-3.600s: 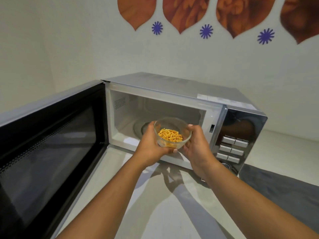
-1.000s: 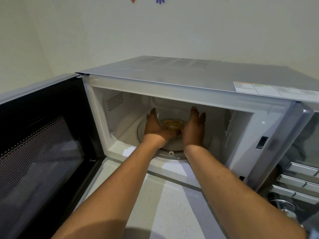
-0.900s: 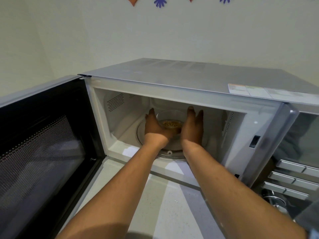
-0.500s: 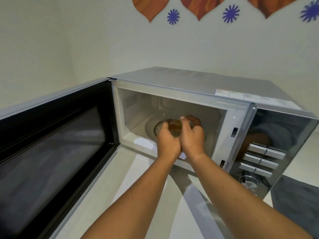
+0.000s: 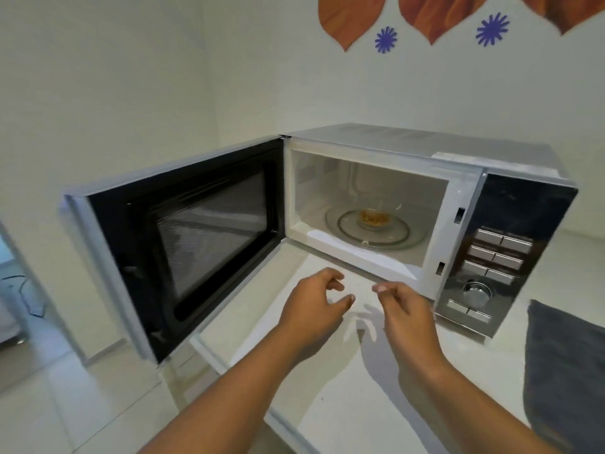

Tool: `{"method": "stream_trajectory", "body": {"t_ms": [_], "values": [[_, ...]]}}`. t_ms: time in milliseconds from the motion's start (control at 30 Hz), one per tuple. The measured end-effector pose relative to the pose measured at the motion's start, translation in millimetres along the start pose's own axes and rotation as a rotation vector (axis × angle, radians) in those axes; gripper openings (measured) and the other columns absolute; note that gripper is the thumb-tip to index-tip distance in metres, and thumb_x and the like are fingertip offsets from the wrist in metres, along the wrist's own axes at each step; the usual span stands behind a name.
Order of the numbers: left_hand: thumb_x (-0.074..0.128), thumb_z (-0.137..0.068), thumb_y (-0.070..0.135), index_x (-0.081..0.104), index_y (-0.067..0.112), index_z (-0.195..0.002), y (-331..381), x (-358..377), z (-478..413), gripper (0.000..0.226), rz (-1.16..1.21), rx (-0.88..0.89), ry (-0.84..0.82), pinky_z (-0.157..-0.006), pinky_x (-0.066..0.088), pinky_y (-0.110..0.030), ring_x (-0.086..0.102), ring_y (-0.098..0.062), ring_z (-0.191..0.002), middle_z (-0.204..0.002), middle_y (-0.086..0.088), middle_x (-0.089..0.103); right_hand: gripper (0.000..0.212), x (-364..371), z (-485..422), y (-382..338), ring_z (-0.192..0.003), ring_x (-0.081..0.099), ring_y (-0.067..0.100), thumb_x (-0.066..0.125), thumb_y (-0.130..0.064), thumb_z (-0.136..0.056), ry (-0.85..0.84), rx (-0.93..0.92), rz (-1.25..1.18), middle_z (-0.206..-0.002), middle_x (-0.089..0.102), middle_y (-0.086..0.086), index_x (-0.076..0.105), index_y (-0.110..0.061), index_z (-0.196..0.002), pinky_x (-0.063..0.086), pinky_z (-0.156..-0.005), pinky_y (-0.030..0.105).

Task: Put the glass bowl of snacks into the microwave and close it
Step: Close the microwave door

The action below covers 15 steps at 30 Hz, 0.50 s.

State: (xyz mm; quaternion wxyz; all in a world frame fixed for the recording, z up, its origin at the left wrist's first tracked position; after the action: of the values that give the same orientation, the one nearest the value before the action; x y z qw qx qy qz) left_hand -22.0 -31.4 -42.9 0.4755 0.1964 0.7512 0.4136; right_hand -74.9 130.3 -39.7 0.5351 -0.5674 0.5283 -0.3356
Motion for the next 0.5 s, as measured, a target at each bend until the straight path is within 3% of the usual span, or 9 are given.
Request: {"method": "stream_trajectory", "body": {"t_ms": [67, 133, 233, 300, 400, 500], "values": [[0.066, -0.081, 0.049, 0.055, 0.039, -0.120, -5.7, -8.7, 21.1, 0.041, -0.089, 0.027, -0.015, -0.086, 0.048, -0.022, 0.059, -0.001, -0.103, -0.110, 0.022, 0.063, 0.025, 5.1, 22.0, 16.8, -0.112, 0.059, 0.013, 0.047, -0.040, -0.098, -0.095, 0.085, 0.074, -0.117, 0.066, -0.008, 0.066, -0.027, -0.108, 0.046, -0.101, 0.041], [0.062, -0.083, 0.051, 0.055, 0.039, -0.121, -6.8, -23.4, 45.2, 0.041, -0.151, 0.086, -0.014, -0.092, 0.049, -0.026, 0.058, 0.001, -0.106, -0.111, 0.023, 0.064, 0.033, 15.4, 49.6, 30.3, -0.120, 0.054, 0.015, 0.041, -0.045, -0.099, -0.240, 0.099, 0.243, -0.131, 0.060, -0.005, 0.060, -0.028, -0.119, 0.040, -0.105, 0.036], [0.060, -0.087, 0.049, 0.056, 0.033, -0.124, 8.2, -53.7, 79.5, 0.041, -0.231, 0.249, 0.077, -0.095, 0.049, -0.030, 0.058, 0.000, -0.109, -0.115, 0.020, 0.065, 0.049, 22.4, 78.2, 37.6, -0.143, 0.032, 0.012, 0.030, -0.054, -0.098, -0.399, -0.219, 0.810, -0.153, 0.040, -0.012, 0.047, -0.033, -0.139, 0.021, -0.118, 0.030], [0.062, -0.088, 0.043, 0.060, 0.026, -0.121, 22.0, -84.9, 105.8, 0.036, -0.220, 0.393, 0.209, -0.092, 0.050, -0.032, 0.060, -0.002, -0.108, -0.114, 0.015, 0.067, 0.052, 24.2, 84.5, 41.0, -0.146, 0.025, 0.010, 0.027, -0.053, -0.096, -0.426, -0.313, 0.905, -0.156, 0.035, -0.013, 0.045, -0.033, -0.141, 0.012, -0.116, 0.024], [0.068, -0.087, 0.028, 0.065, 0.015, -0.114, 34.5, -140.2, 138.6, 0.030, -0.193, 0.582, 0.449, -0.092, 0.051, -0.036, 0.061, -0.008, -0.112, -0.113, 0.005, 0.068, 0.063, 25.6, 83.6, 44.8, -0.144, 0.034, 0.012, 0.019, -0.055, -0.089, -0.403, -0.335, 0.917, -0.152, 0.043, -0.010, 0.053, -0.030, -0.136, 0.015, -0.113, 0.023], [0.070, -0.083, 0.014, 0.066, 0.006, -0.107, 36.1, -200.6, 155.4, 0.025, -0.205, 0.702, 0.715, -0.096, 0.049, -0.042, 0.061, -0.022, -0.115, -0.111, -0.006, 0.067, 0.062, 23.0, 80.2, 49.8, -0.132, 0.052, 0.017, 0.025, -0.059, -0.087, -0.355, -0.329, 0.951, -0.140, 0.058, -0.008, 0.065, -0.028, -0.123, 0.032, -0.106, 0.031]]}}
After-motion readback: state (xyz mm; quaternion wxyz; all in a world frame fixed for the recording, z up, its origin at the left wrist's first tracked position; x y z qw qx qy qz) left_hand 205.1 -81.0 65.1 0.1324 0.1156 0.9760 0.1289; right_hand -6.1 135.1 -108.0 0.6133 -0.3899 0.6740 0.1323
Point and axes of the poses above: each hand's wrist, its own z-axis away from the middle knuckle, its own x-axis out of the palm, y = z × x, the point moved 5 cm from there along -z, towards the middle knuckle
